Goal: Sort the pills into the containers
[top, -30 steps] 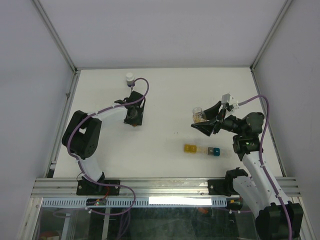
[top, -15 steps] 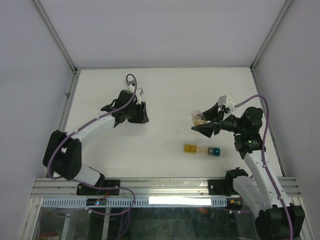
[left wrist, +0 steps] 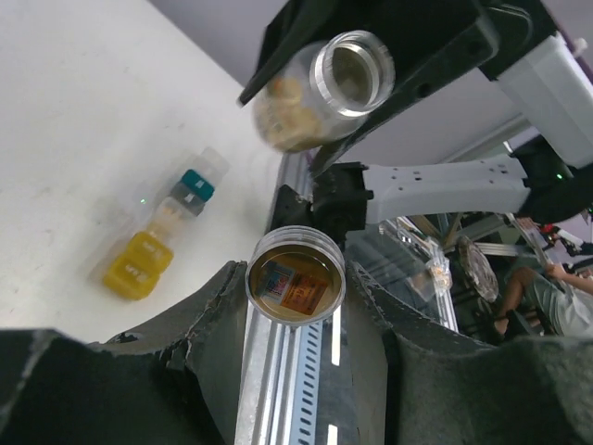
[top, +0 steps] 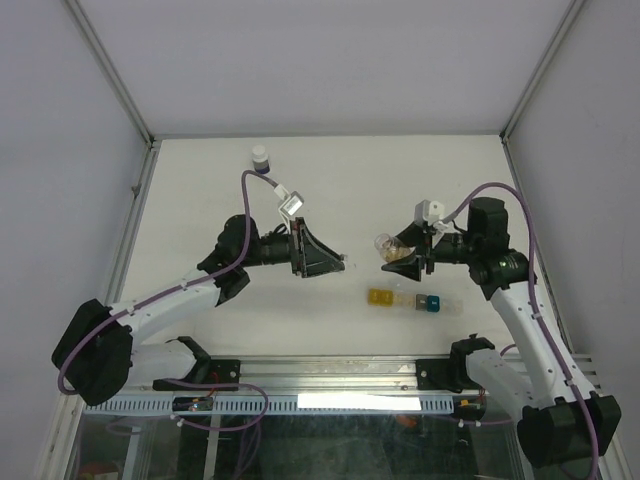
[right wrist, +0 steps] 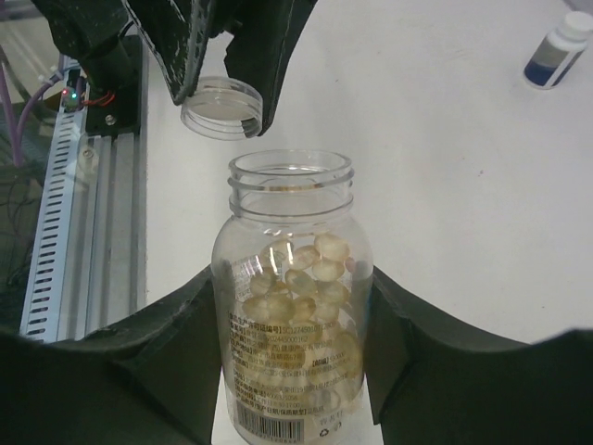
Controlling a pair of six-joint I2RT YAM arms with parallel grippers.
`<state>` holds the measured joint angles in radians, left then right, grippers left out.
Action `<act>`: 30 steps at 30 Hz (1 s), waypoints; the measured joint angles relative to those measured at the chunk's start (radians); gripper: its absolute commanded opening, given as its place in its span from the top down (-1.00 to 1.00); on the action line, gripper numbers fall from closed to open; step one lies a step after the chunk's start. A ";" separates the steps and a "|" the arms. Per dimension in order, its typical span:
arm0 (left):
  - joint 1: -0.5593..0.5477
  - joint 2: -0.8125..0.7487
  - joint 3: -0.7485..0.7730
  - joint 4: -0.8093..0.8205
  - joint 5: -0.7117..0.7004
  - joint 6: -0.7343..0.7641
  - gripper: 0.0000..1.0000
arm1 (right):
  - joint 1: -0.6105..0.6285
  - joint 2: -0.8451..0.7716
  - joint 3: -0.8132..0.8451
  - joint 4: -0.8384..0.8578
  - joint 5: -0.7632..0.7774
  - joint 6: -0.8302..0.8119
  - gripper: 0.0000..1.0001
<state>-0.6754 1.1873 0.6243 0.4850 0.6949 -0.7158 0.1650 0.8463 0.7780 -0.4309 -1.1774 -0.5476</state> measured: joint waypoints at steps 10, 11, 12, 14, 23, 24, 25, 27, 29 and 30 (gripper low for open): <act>-0.025 0.066 0.002 0.171 0.009 -0.028 0.37 | 0.174 0.065 0.024 -0.151 0.153 -0.140 1.00; -0.025 0.073 0.002 0.172 0.003 -0.028 0.37 | 0.183 0.069 0.024 -0.153 0.167 -0.143 1.00; -0.026 0.079 0.002 0.173 -0.001 -0.028 0.37 | 0.196 0.074 0.024 -0.153 0.183 -0.143 1.00; -0.026 0.091 0.005 0.174 -0.013 -0.028 0.37 | 0.216 0.082 0.024 -0.151 0.211 -0.142 1.00; -0.070 0.134 0.060 0.145 -0.047 -0.018 0.37 | 0.266 0.108 0.024 -0.143 0.297 -0.128 1.00; -0.072 0.134 0.065 0.137 -0.051 -0.014 0.37 | 0.268 0.109 0.024 -0.142 0.301 -0.127 1.00; -0.076 0.134 0.069 0.128 -0.058 -0.008 0.37 | 0.270 0.109 0.024 -0.142 0.304 -0.127 1.00; -0.079 0.134 0.075 0.114 -0.066 0.000 0.37 | 0.272 0.110 0.024 -0.142 0.307 -0.125 1.00; -0.079 0.134 0.077 0.101 -0.071 0.007 0.37 | 0.274 0.110 0.024 -0.143 0.309 -0.124 1.00; -0.079 0.134 0.078 0.090 -0.075 0.011 0.37 | 0.274 0.110 0.024 -0.142 0.309 -0.124 1.00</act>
<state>-0.7540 1.3216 0.7021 0.5751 0.6201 -0.7048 0.4385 0.9562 0.8024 -0.5732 -0.8680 -0.6716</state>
